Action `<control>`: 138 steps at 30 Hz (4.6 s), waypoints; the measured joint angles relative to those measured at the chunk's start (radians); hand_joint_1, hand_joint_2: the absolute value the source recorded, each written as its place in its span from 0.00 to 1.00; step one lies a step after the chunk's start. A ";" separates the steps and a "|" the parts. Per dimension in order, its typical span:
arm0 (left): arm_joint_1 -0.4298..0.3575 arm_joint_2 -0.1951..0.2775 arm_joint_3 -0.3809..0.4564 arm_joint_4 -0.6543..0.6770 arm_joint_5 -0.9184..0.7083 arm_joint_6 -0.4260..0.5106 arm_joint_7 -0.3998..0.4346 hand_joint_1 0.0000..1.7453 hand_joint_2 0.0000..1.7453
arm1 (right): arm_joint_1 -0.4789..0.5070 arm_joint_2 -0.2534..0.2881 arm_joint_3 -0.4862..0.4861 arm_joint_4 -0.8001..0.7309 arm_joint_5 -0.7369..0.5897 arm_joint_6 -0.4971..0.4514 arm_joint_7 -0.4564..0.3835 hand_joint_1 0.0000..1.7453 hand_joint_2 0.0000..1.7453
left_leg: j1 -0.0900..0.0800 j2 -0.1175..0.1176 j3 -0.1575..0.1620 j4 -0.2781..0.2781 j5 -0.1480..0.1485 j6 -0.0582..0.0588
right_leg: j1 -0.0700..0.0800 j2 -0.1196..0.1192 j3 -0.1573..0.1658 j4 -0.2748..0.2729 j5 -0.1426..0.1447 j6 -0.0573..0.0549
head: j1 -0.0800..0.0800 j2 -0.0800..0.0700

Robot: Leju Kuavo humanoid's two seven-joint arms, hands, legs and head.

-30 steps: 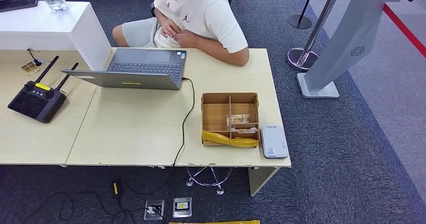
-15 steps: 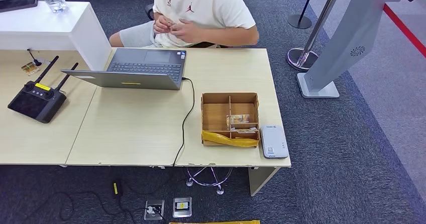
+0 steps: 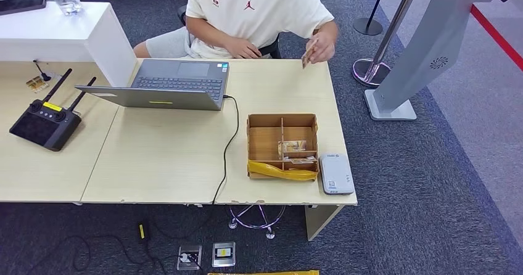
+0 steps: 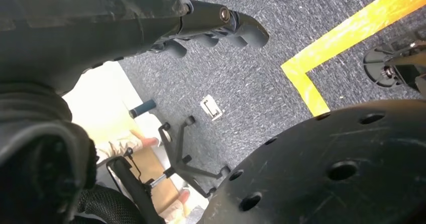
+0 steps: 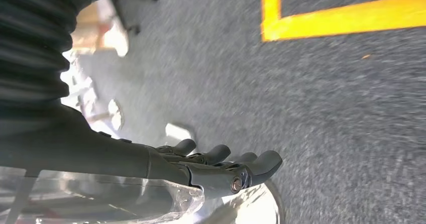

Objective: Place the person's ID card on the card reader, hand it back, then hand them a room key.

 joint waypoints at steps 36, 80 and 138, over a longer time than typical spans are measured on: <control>0.000 -0.001 0.001 0.016 -0.001 0.000 -0.053 0.00 0.00 | -0.271 -0.336 -0.322 -0.021 -0.718 0.008 -0.425 0.00 1.00 | -0.003 -0.001 -0.001 0.000 0.000 0.002 | -0.003 -0.001 0.000 0.000 0.001 0.001 | 0.000 0.000; -0.033 -0.033 -0.030 0.018 -0.092 0.070 -0.056 0.00 0.00 | -0.755 -0.524 1.900 -1.300 -0.610 0.127 0.438 0.00 1.00 | -0.008 -0.008 -0.007 0.003 0.006 0.002 | -0.009 -0.004 -0.011 0.013 -0.001 0.004 | 0.006 0.000; -0.007 -0.026 -0.029 0.014 -0.035 0.073 -0.068 0.00 0.00 | -0.759 -0.415 2.256 -1.354 -0.657 0.114 0.374 1.00 1.00 | -0.007 -0.012 -0.009 0.003 0.005 0.001 | -0.007 -0.008 -0.010 0.012 -0.002 0.002 | 0.006 0.000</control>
